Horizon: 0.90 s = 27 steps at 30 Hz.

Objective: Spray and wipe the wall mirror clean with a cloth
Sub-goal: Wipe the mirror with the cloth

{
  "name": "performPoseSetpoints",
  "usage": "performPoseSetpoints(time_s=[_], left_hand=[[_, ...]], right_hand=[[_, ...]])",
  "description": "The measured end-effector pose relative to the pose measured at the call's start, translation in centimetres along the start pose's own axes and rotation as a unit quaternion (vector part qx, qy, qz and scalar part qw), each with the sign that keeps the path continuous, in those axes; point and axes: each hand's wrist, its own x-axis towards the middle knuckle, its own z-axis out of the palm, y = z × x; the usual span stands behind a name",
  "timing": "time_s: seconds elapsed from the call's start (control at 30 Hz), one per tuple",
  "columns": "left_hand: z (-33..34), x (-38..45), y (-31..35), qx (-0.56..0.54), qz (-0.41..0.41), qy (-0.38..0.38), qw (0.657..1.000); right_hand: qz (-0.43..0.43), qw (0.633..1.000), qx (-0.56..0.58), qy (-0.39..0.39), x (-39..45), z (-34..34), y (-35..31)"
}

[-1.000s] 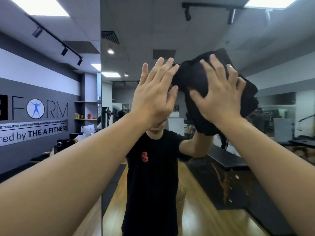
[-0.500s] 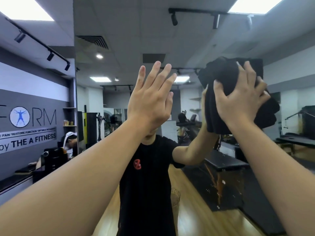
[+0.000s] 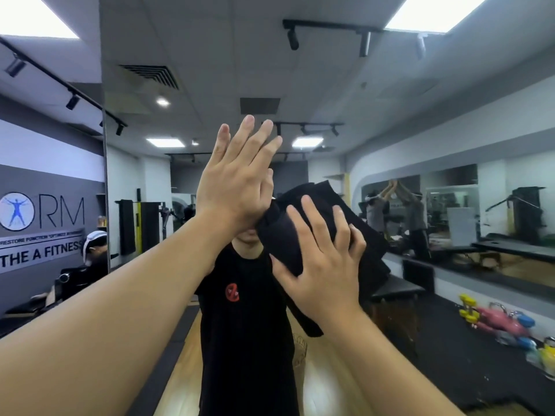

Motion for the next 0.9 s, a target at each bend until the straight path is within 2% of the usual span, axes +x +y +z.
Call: performPoseSetpoints(time_s=[0.1, 0.2, 0.5, 0.67, 0.73, 0.9], left_hand=[[-0.1, 0.0, 0.1, 0.004, -0.003, -0.005, 1.000], [-0.2, 0.0, 0.2, 0.012, -0.003, -0.010, 1.000], [-0.4, 0.0, 0.3, 0.027, -0.003, -0.018, 0.999], [-0.2, 0.0, 0.3, 0.037, -0.001, -0.011, 0.999], [-0.2, 0.0, 0.4, 0.041, 0.000, -0.011, 0.999], [-0.2, 0.0, 0.5, 0.045, -0.006, -0.017, 0.999]], right_hand=[[-0.049, 0.999, -0.012, -0.010, 1.1, -0.4, 2.7], [-0.034, 0.999, -0.013, -0.017, 3.0, -1.1, 5.4], [0.172, 0.983, 0.036, 0.056, 9.2, -2.6, 12.1], [0.285, 0.955, 0.047, 0.069, 9.2, -2.5, 9.3], [0.270, 0.960, 0.048, 0.051, 7.9, -2.3, 7.4], [0.107, 0.994, 0.024, -0.016, 1.8, -1.3, 3.1]])
